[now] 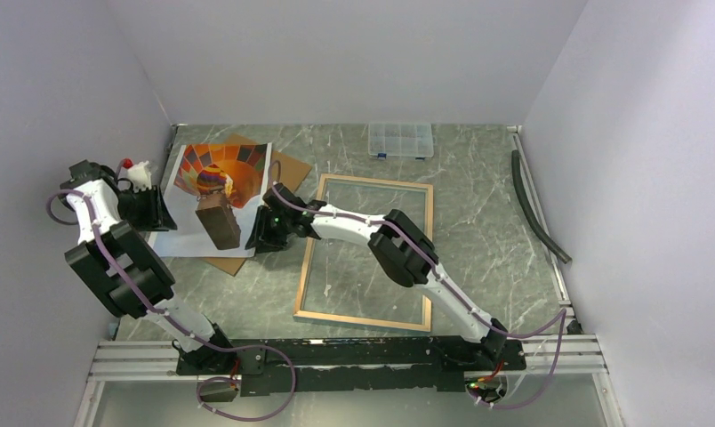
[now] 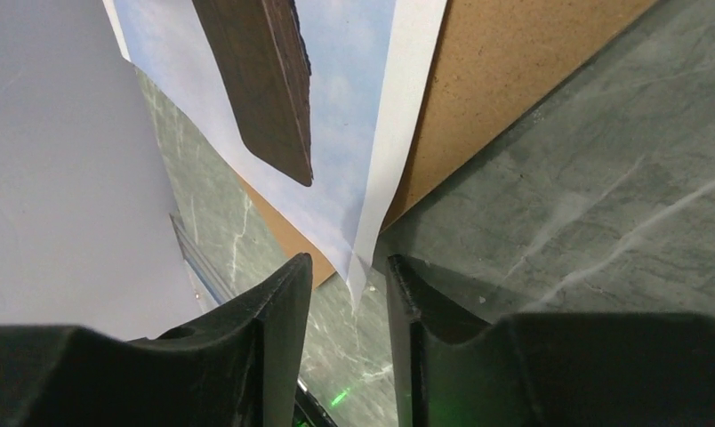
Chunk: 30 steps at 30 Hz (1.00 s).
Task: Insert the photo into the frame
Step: Pick up the photo at the center of the board.
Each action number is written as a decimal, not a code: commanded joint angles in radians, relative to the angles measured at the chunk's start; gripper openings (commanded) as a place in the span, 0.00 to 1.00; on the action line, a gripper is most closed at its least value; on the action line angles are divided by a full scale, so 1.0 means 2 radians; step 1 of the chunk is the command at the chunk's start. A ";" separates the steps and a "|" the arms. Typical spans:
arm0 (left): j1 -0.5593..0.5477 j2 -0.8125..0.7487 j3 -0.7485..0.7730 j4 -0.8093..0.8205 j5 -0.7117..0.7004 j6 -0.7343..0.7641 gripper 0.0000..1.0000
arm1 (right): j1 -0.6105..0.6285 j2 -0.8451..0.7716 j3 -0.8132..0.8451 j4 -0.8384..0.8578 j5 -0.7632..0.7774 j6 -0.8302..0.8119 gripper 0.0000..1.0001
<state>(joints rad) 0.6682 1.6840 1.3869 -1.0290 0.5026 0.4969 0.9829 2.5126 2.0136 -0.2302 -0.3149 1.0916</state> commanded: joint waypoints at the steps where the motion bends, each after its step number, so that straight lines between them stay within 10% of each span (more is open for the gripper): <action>1: 0.007 -0.003 0.004 0.007 0.024 0.017 0.34 | 0.006 0.006 0.005 0.009 0.016 0.015 0.36; 7: 0.007 -0.004 -0.002 0.011 0.025 0.019 0.34 | 0.002 -0.009 -0.001 0.015 0.019 0.009 0.00; 20: 0.008 -0.015 -0.003 0.004 0.036 0.014 0.34 | -0.025 -0.169 -0.082 0.017 0.015 -0.089 0.00; 30: 0.006 -0.017 -0.001 0.004 0.072 0.003 0.33 | -0.099 -0.453 -0.123 -0.345 0.159 -0.281 0.00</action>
<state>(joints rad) 0.6777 1.6840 1.3785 -1.0172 0.5674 0.5076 0.8295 1.8446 1.7523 -0.5316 -0.2062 0.7193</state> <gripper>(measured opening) 0.341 0.009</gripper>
